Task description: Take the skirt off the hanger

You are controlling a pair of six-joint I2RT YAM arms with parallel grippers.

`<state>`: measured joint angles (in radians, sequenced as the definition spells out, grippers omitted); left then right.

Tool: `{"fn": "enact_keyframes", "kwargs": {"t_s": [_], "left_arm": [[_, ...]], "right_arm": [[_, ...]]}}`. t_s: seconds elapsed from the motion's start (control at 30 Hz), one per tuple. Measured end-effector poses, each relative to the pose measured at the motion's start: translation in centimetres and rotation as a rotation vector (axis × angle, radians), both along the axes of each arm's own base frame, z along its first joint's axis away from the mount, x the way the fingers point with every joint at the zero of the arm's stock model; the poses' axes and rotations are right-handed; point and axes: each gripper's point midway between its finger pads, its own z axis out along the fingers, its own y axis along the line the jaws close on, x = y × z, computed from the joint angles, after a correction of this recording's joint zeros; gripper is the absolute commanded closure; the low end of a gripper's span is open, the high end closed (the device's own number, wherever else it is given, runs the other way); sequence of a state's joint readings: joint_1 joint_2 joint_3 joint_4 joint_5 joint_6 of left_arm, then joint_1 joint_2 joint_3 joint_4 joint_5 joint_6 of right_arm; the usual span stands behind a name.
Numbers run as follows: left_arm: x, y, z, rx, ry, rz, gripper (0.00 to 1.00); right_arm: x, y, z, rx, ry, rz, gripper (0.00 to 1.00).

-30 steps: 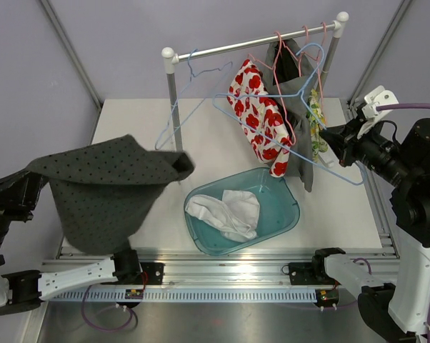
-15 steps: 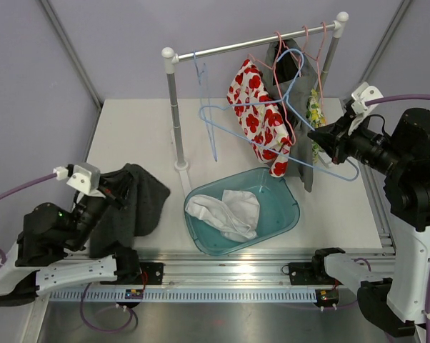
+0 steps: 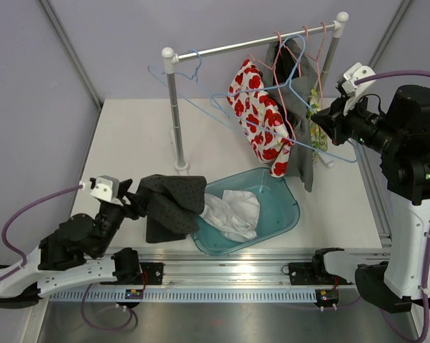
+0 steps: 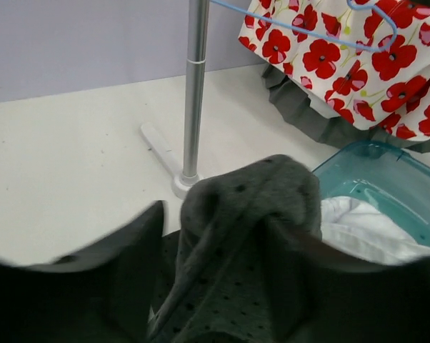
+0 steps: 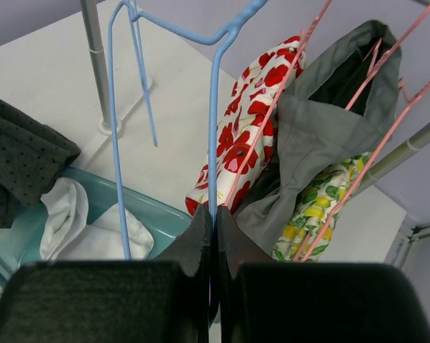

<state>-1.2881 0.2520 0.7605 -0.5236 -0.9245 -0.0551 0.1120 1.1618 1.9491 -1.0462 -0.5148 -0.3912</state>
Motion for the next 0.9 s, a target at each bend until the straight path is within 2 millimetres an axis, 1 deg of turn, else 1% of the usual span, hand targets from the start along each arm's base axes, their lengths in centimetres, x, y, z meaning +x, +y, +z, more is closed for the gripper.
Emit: {"fn": "enact_keyframes", "kwargs": {"t_s": [0.03,0.1,0.13,0.2,0.27,0.4,0.57,0.77,0.9], "left_arm": [[-0.1,0.2,-0.1,-0.023,0.008,-0.001,0.16],[-0.4,0.8,0.1,-0.066,0.014,-0.001,0.04],[-0.5,1.1,0.3,-0.09,0.017,-0.003,0.01],[-0.9,1.8,1.1,-0.132,0.022,-0.008,0.01],[-1.1,2.5,1.9,-0.165,0.025,-0.012,0.01],[-1.7,3.3,3.0,-0.203,0.035,-0.03,0.01],[-2.5,4.0,2.6,-0.181,0.074,-0.066,0.01],[-3.0,4.6,2.3,-0.191,0.095,-0.086,0.01],[-3.2,4.4,2.4,-0.205,0.095,-0.101,0.01]], "right_arm": [[0.1,-0.1,0.5,-0.009,-0.015,-0.002,1.0],[0.1,-0.4,1.4,-0.025,-0.041,-0.01,1.0],[0.1,-0.5,1.8,-0.034,-0.055,-0.015,1.0],[0.0,-0.7,2.0,-0.051,-0.068,-0.018,1.0],[-0.1,-0.9,1.9,-0.063,-0.065,-0.021,1.0],[0.6,-1.2,1.6,-0.088,-0.063,-0.035,1.0],[1.7,-1.6,1.5,-0.111,-0.06,-0.058,1.0],[2.5,-2.1,1.5,-0.144,-0.07,-0.086,1.0],[3.0,-1.6,1.1,-0.164,-0.073,-0.076,1.0]]}}
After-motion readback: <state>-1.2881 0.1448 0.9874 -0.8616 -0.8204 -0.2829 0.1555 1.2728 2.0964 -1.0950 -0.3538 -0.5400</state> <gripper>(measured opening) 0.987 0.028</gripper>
